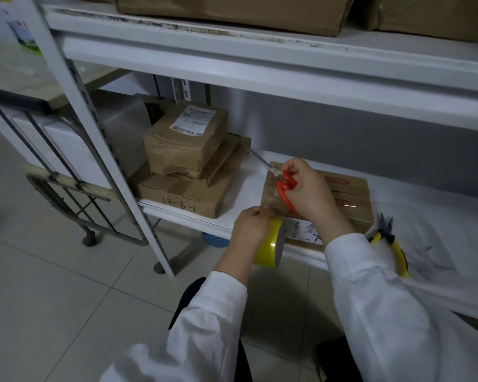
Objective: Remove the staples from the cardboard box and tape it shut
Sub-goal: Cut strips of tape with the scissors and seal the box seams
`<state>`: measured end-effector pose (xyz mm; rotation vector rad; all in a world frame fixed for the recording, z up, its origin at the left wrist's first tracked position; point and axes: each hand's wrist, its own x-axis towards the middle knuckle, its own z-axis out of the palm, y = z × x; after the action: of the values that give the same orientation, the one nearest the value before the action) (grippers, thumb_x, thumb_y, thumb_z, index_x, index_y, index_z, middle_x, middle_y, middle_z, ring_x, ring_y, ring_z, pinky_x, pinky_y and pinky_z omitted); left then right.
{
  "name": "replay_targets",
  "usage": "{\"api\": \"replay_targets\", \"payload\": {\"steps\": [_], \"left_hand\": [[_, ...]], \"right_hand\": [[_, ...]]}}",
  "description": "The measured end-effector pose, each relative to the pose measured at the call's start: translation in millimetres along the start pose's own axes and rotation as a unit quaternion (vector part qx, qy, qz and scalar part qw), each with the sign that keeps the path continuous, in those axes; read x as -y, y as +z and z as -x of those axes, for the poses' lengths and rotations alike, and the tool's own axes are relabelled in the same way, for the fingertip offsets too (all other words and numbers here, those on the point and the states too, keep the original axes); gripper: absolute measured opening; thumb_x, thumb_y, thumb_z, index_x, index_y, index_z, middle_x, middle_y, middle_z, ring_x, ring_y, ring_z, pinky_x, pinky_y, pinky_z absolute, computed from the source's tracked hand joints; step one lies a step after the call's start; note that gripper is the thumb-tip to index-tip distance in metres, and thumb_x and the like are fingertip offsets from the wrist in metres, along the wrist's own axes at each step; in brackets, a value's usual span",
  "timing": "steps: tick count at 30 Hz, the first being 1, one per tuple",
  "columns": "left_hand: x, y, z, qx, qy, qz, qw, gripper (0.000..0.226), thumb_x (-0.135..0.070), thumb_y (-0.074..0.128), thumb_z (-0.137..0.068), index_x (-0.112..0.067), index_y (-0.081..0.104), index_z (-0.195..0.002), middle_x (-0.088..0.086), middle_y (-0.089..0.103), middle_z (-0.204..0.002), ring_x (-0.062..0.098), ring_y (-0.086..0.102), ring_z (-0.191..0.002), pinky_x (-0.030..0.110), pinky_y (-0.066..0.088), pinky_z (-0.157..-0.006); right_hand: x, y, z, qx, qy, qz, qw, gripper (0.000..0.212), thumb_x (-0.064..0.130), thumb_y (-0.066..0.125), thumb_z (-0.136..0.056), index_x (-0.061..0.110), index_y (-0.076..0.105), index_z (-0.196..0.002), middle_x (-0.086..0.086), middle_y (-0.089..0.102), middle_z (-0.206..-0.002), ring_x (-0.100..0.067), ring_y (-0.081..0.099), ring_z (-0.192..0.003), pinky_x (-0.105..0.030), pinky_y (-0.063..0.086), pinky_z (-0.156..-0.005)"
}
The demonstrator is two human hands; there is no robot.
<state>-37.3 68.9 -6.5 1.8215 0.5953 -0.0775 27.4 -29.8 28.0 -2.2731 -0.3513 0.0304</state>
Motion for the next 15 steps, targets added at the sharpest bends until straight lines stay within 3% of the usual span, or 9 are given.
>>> {"api": "replay_targets", "payload": {"steps": [2,5,8,10,13,15], "left_hand": [[1,1,0,0.003,-0.003,-0.001,1.0,0.037,-0.032,0.039,-0.098,-0.009,0.065,-0.109,0.011,0.061,-0.106,0.021,0.05,-0.091,0.028,0.037,-0.08],[3,2,-1,0.003,0.001,-0.001,1.0,0.039,-0.036,0.037,-0.099,-0.01,0.064,-0.108,0.007,0.058,-0.099,0.021,0.05,-0.091,0.028,0.037,-0.081],[4,3,-1,0.0,0.011,0.0,1.0,0.038,-0.037,0.037,-0.099,-0.01,0.064,-0.101,0.006,0.056,-0.091,0.021,0.05,-0.088,0.028,0.036,-0.077],[5,4,-1,-0.003,0.019,-0.007,1.0,0.036,-0.037,0.035,-0.099,-0.011,0.06,-0.092,0.006,0.055,-0.088,0.022,0.051,-0.087,0.028,0.036,-0.075],[5,5,2,0.006,0.02,0.001,1.0,0.034,-0.038,0.037,-0.099,-0.012,0.059,-0.094,0.007,0.057,-0.093,0.025,0.054,-0.092,0.03,0.039,-0.079],[8,5,5,0.022,0.009,0.028,0.999,0.027,-0.038,0.047,-0.095,-0.016,0.061,-0.103,0.006,0.06,-0.105,0.026,0.056,-0.103,0.033,0.043,-0.089]], "right_hand": [[-3,0,-1,-0.008,0.006,-0.003,1.0,0.033,0.012,0.07,-0.08,0.027,0.051,-0.101,0.002,0.064,-0.103,-0.017,0.063,-0.094,-0.034,0.056,-0.079],[-6,2,0,-0.028,0.025,-0.039,0.999,0.034,0.009,0.071,-0.082,0.023,0.05,-0.105,0.006,0.063,-0.092,-0.003,0.065,-0.073,-0.019,0.054,-0.067],[-5,13,1,-0.065,0.025,-0.025,0.997,0.034,0.01,0.067,-0.083,0.03,0.048,-0.103,0.0,0.065,-0.1,-0.021,0.067,-0.086,-0.039,0.057,-0.075],[-3,20,1,-0.078,0.023,-0.025,0.996,0.034,0.014,0.064,-0.084,0.036,0.045,-0.1,-0.001,0.066,-0.098,-0.027,0.068,-0.084,-0.045,0.057,-0.073],[0,22,2,-0.09,0.016,0.019,0.996,0.026,0.022,0.062,-0.088,0.028,0.048,-0.11,-0.003,0.067,-0.097,-0.025,0.065,-0.086,-0.041,0.056,-0.075],[-1,19,2,-0.09,0.007,0.032,0.995,0.03,0.02,0.063,-0.088,0.022,0.049,-0.114,-0.004,0.066,-0.101,-0.025,0.063,-0.092,-0.036,0.054,-0.078]]}}
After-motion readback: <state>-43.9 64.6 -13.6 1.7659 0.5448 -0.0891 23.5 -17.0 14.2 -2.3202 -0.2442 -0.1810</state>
